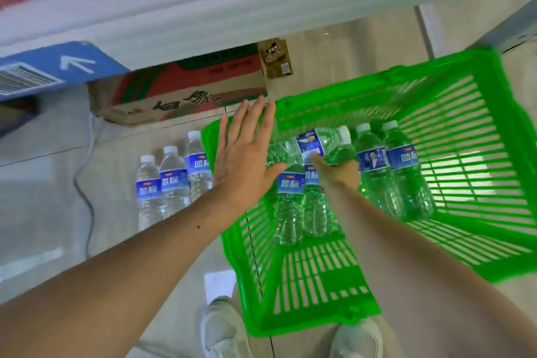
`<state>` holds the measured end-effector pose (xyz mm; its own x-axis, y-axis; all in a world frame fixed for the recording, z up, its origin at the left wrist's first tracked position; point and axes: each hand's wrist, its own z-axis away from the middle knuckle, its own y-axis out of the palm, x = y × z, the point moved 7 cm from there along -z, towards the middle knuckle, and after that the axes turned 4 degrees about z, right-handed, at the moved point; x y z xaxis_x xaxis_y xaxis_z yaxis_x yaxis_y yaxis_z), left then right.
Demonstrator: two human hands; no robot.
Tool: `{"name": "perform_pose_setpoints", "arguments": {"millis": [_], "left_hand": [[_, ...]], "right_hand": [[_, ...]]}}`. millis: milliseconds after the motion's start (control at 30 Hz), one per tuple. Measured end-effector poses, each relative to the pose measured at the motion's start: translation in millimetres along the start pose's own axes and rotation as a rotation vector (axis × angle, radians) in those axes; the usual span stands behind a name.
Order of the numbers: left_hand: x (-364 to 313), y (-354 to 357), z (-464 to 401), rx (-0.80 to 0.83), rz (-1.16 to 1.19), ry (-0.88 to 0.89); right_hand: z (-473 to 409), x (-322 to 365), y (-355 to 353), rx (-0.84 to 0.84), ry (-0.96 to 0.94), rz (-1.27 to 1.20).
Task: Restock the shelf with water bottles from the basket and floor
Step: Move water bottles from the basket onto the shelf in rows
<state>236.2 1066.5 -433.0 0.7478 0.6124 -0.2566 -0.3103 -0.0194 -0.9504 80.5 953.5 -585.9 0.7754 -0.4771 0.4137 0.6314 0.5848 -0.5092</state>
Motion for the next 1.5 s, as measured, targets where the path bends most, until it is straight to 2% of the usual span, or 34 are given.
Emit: {"name": "perform_pose_setpoints", "arguments": {"millis": [100, 167, 267, 400, 567, 800, 933, 1067, 1167, 1400, 1500], "left_hand": [[-1, -1, 1, 0.016, 0.021, -0.02], [-3, -2, 0, 0.016, 0.026, -0.027], [-4, 0, -1, 0.022, 0.025, -0.021], [0, 3, 0, 0.008, 0.001, 0.014], [0, 3, 0, 0.022, 0.015, 0.013], [-8, -32, 5, 0.195, 0.178, -0.017], [-35, -79, 24, 0.305, 0.252, 0.023], [-71, -140, 42, 0.443, 0.366, 0.021], [-98, -196, 53, 0.448, 0.436, 0.027], [-145, -328, 84, 0.502, 0.828, -0.013], [-161, -401, 92, 0.423, 0.905, -0.018]], "right_hand": [[17, -22, -7, -0.011, -0.017, -0.057], [16, -9, -8, -0.034, -0.042, -0.071], [-4, 28, -9, -0.073, 0.047, -0.156], [-28, 49, -2, 0.122, -0.028, -0.323], [-7, 44, -9, 0.115, -0.008, -0.514], [63, 66, -58, 0.047, -0.395, -0.398], [118, 95, -114, 0.099, -0.476, -0.409], [186, 128, -173, 0.227, -0.526, -0.433], [253, 160, -220, 0.272, -0.614, -0.439], [392, 242, -315, 0.403, -0.694, -0.455], [450, 286, -349, 0.429, -0.751, -0.438]]}}
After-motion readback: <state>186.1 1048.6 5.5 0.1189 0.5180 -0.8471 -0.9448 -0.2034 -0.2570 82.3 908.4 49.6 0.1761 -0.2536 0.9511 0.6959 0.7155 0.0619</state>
